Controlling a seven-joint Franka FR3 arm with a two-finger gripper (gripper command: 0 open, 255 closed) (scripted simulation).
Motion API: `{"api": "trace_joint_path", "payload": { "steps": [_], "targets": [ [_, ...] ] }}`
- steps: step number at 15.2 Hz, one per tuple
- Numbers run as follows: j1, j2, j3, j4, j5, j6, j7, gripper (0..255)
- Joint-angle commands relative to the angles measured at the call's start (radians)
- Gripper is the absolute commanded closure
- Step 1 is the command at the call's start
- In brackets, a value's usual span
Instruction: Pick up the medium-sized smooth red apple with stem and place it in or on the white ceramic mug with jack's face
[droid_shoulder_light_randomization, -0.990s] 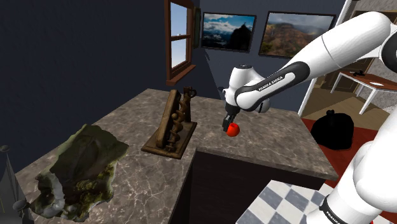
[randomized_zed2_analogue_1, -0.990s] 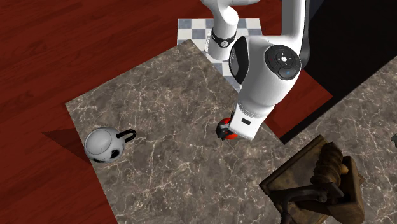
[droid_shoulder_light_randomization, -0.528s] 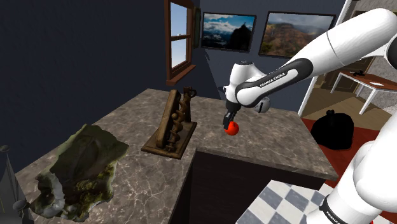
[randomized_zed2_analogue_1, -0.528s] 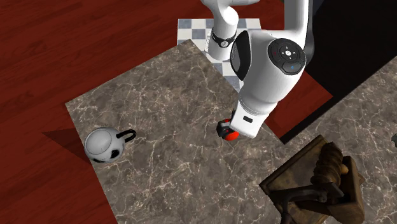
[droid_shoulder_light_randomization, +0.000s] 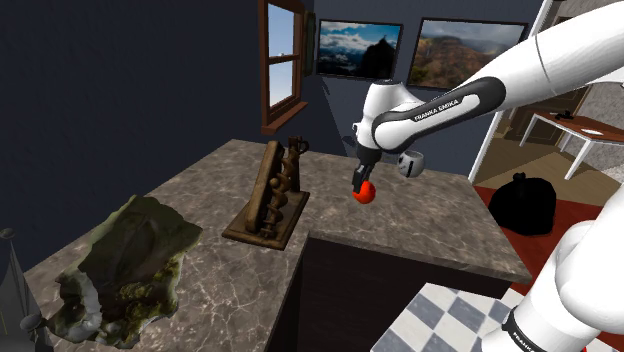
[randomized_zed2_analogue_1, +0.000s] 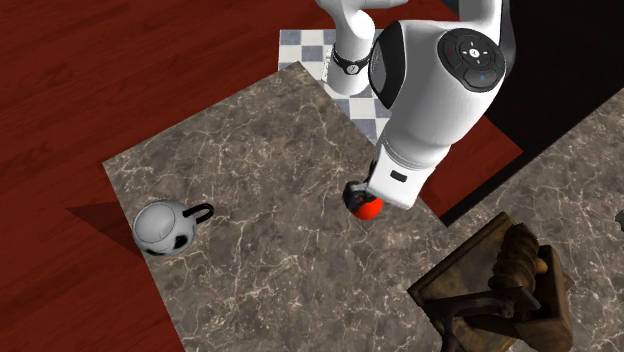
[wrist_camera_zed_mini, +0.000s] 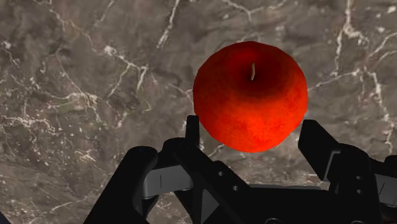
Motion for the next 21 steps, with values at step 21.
{"api": "trace_joint_path", "payload": {
  "steps": [21],
  "targets": [
    [0.005,-0.095,0.003,0.196,0.022,-0.290,-0.036,255]
  ]
}}
